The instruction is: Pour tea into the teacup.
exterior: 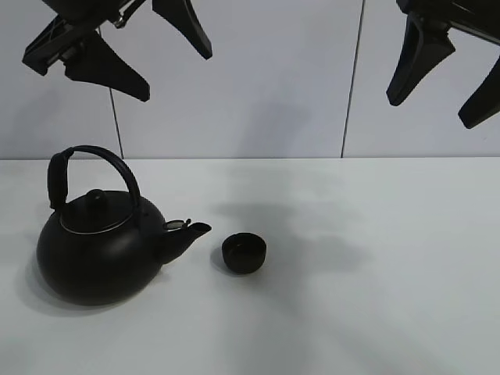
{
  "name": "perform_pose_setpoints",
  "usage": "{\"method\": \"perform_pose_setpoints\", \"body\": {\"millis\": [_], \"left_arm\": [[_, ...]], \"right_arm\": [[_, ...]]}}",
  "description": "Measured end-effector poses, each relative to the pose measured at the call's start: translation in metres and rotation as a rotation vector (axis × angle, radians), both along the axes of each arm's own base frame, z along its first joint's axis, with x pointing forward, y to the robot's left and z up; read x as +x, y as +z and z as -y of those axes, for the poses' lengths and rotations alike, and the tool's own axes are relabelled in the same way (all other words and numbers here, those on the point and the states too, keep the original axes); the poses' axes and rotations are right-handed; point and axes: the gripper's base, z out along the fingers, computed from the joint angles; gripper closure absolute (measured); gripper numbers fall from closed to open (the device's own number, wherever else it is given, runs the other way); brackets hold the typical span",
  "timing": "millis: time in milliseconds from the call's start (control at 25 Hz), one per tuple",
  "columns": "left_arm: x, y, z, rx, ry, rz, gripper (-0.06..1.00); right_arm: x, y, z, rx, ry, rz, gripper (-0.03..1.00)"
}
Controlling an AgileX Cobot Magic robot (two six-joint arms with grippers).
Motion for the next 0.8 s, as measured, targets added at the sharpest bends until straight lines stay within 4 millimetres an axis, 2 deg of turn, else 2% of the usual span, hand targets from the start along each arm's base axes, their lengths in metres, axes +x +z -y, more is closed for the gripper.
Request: {"method": "perform_pose_setpoints", "body": {"millis": [800], "left_arm": [[-0.0022,-0.0015,-0.0004,0.021,-0.026,-0.012,0.41]], "right_arm": [[0.0005,0.0002,0.0,0.0,-0.001,0.005,0.42]]}}
